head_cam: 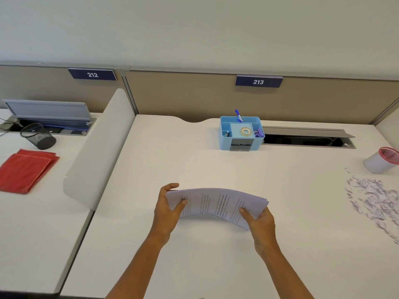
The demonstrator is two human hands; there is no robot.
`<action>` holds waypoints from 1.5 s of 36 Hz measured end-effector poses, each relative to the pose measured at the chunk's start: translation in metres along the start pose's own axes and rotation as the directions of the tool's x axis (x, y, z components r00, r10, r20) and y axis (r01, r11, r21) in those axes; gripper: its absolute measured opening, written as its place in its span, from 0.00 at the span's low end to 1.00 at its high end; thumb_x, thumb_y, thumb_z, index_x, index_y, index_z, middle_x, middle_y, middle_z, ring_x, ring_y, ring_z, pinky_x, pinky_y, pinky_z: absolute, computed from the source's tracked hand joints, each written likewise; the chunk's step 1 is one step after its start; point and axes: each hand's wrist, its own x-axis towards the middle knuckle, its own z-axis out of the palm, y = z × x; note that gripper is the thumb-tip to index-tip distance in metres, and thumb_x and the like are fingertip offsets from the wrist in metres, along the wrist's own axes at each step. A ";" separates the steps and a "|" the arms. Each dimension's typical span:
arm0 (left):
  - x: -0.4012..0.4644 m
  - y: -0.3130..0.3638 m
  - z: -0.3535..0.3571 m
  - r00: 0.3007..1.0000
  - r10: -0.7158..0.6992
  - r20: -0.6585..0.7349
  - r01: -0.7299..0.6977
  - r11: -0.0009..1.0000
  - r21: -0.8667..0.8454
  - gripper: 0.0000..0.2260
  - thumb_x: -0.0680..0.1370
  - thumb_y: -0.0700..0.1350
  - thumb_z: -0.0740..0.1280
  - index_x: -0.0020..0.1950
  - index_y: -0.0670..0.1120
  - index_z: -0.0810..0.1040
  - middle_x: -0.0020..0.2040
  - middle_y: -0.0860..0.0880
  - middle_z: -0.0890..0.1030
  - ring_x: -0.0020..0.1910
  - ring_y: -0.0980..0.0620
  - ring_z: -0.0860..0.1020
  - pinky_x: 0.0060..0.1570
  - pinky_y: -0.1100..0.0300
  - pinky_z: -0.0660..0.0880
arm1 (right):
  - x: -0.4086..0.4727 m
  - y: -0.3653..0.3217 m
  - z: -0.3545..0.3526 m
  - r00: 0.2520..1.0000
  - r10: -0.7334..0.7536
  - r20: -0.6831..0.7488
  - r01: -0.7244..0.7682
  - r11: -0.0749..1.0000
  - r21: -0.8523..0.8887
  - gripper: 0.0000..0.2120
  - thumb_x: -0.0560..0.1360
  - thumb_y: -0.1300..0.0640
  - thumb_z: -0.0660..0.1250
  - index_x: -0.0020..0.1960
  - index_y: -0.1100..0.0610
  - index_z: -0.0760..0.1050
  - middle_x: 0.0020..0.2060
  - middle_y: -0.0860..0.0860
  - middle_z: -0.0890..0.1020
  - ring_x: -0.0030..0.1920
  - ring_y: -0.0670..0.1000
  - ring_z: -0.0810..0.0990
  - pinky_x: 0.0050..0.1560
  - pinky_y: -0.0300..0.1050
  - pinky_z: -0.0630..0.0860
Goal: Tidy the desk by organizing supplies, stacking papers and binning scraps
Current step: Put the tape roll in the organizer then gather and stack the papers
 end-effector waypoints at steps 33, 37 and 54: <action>-0.013 0.055 -0.003 0.954 -0.036 0.296 -0.063 0.946 0.318 0.04 0.81 0.44 0.76 0.51 0.54 0.88 0.48 0.60 0.90 0.45 0.59 0.88 0.44 0.66 0.82 | 0.002 -0.145 0.023 0.879 -0.307 0.365 0.436 0.828 -0.353 0.19 0.74 0.51 0.78 0.61 0.44 0.78 0.53 0.40 0.84 0.56 0.46 0.82 0.57 0.43 0.79; -0.020 0.049 -0.013 0.975 -0.115 0.190 0.079 0.979 0.190 0.05 0.80 0.44 0.78 0.54 0.52 0.88 0.49 0.55 0.91 0.47 0.51 0.90 0.44 0.61 0.85 | 0.007 -0.115 0.008 0.957 -0.180 0.227 0.239 0.934 -0.265 0.40 0.67 0.45 0.83 0.74 0.45 0.67 0.67 0.42 0.77 0.67 0.45 0.75 0.67 0.48 0.72; -0.023 0.042 0.025 0.982 -0.115 0.147 0.116 0.993 0.002 0.17 0.76 0.41 0.81 0.59 0.57 0.85 0.55 0.58 0.90 0.52 0.60 0.87 0.50 0.65 0.84 | -0.022 -0.058 0.029 0.973 -0.020 0.229 0.027 0.999 -0.028 0.10 0.79 0.58 0.73 0.60 0.51 0.83 0.52 0.47 0.88 0.54 0.50 0.87 0.54 0.49 0.84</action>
